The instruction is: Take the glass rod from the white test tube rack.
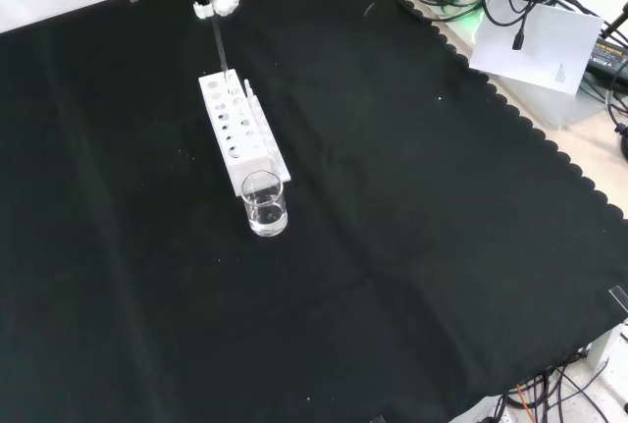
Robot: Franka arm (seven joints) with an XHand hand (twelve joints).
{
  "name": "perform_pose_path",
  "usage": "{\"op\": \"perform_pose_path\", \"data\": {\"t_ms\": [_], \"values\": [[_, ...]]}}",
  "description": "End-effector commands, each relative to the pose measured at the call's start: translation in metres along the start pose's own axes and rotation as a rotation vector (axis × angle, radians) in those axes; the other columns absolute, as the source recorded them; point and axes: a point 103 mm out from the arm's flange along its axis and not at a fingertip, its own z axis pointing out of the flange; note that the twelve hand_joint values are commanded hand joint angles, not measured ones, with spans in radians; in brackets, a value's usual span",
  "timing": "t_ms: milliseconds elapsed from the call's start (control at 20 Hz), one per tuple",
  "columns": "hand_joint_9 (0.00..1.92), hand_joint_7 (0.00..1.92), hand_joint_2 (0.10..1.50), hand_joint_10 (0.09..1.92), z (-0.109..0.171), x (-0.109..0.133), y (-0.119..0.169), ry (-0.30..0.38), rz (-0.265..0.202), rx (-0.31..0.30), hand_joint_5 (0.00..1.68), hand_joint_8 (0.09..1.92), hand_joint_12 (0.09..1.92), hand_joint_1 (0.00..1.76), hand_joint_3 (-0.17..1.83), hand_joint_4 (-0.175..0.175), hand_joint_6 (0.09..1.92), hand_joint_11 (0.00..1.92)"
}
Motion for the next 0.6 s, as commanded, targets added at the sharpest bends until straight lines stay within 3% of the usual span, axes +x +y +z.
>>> {"op": "perform_pose_path", "data": {"t_ms": [50, 350, 600], "values": [[1.6, 1.35, 1.06, 0.82, -0.057, 0.011, -0.032, -0.007, -0.011, 0.002, 1.36, 0.68, 0.53, 1.33, -0.17, -0.175, 0.15, 1.67], [1.61, 1.35, 1.05, 0.8, -0.099, 0.028, -0.064, -0.017, -0.01, -0.038, 1.38, 0.68, 0.52, 1.33, -0.17, -0.175, 0.1, 1.68], [1.62, 1.35, 1.05, 0.8, -0.111, 0.035, -0.072, -0.018, -0.012, -0.058, 1.39, 0.68, 0.51, 1.33, -0.17, -0.175, 0.09, 1.69]]}}
